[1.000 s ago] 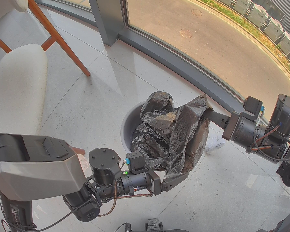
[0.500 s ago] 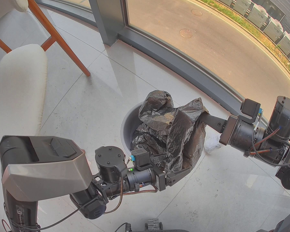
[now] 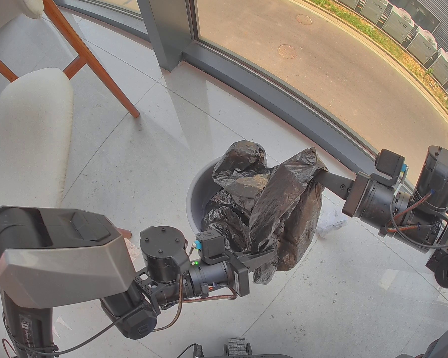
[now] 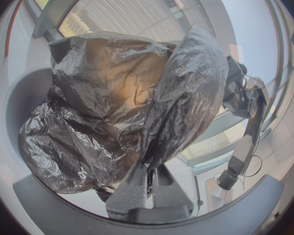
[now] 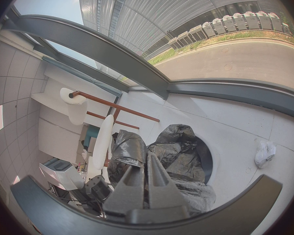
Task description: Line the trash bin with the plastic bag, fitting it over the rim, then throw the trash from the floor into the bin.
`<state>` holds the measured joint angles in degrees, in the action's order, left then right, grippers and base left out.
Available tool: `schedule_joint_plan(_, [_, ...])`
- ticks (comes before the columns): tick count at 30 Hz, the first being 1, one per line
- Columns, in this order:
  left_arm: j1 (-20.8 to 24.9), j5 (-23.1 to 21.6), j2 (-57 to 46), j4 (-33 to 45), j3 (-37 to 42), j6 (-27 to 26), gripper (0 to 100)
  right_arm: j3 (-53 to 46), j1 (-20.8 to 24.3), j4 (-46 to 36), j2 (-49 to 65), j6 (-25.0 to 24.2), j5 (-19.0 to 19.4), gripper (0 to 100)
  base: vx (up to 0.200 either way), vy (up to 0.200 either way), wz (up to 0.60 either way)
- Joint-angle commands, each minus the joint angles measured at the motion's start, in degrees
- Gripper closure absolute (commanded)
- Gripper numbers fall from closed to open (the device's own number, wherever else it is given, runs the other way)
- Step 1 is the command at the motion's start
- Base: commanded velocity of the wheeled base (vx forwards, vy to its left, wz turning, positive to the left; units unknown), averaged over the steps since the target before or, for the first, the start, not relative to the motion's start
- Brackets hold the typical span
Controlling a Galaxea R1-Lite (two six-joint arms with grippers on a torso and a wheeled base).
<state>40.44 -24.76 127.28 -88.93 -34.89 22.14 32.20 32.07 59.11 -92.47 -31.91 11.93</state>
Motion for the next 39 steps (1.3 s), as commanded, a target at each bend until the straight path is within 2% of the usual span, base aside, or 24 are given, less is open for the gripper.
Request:
schedule_joint_plan(1, [-0.36, -0.55, -7.49, -1.07, 3.69, 5.11, 100, 0.24, -1.22, 0.04, -2.02, 0.19, 0.02, 100, 0.0, 0.0, 0.0])
schedule_joint_plan(2, [-1.15, -0.38, -10.39, -1.07, 3.95, 8.71, 100, 0.15, -1.31, 0.04, -2.81, 0.71, 0.02, 100, 0.0, 0.0, 0.0])
schedule_joint_plan(4, [-2.82, -0.47, -12.5, -1.07, 4.04, 11.17, 100, 0.15, -1.58, 0.04, -3.69, 0.89, 0.02, 100, 0.0, 0.0, 0.0])
schedule_joint_plan(9, [-6.42, -0.64, -12.76, -1.07, 3.78, 12.67, 100, 0.24, -1.75, 0.13, -6.76, 3.17, 0.11, 100, 0.0, 0.0, 0.0])
schedule_joint_plan(10, [-8.44, -1.17, -12.58, -1.07, 3.16, 12.67, 100, 0.15, -2.19, 1.18, -8.78, 4.84, 0.11, 100, 0.0, 0.0, 0.0])
schedule_joint_plan(13, [-11.7, -3.54, -11.88, -1.07, 1.93, 12.93, 100, -0.29, -2.45, 8.48, -13.97, 6.34, -0.07, 100, 0.0, 0.0, 0.0])
schedule_joint_plan(14, [-11.7, -3.54, -11.88, -1.07, 1.93, 12.93, 100, -0.29, -2.45, 8.48, -13.97, 6.34, -0.07, 100, 0.0, 0.0, 0.0])
schedule_joint_plan(15, [-13.98, -5.74, -11.79, -1.07, 1.49, 12.93, 100, -0.38, -2.45, 16.91, -18.19, 6.25, -1.12, 100, 0.0, 0.0, 0.0])
schedule_joint_plan(17, [-15.39, -7.41, -11.53, -1.07, 0.96, 13.11, 100, -0.29, -2.45, 23.94, -21.26, 6.08, -3.06, 100, 0.0, 0.0, 0.0])
schedule_joint_plan(19, [-16.62, -8.11, -10.74, -1.07, 0.0, 14.34, 100, -0.29, -2.45, 27.2, -23.02, 6.25, -4.38, 100, 0.0, 0.0, 0.0])
schedule_joint_plan(27, [-19.96, -8.2, -10.65, -1.07, -2.9, 17.85, 100, 0.5, -3.6, 27.02, -23.2, 5.81, -4.38, 100, 0.0, 0.0, 0.0])
schedule_joint_plan(35, [-21.63, -8.11, -8.1, -1.07, -6.16, 17.94, 100, 3.75, -5.44, 27.02, -25.48, 4.93, -4.46, 100, 0.0, 0.0, 0.0])
schedule_joint_plan(39, [-21.72, -7.67, -6.26, -1.07, -7.56, 17.94, 100, 4.81, -5.62, 27.02, -25.66, 2.56, -4.46, 100, 0.0, 0.0, 0.0])
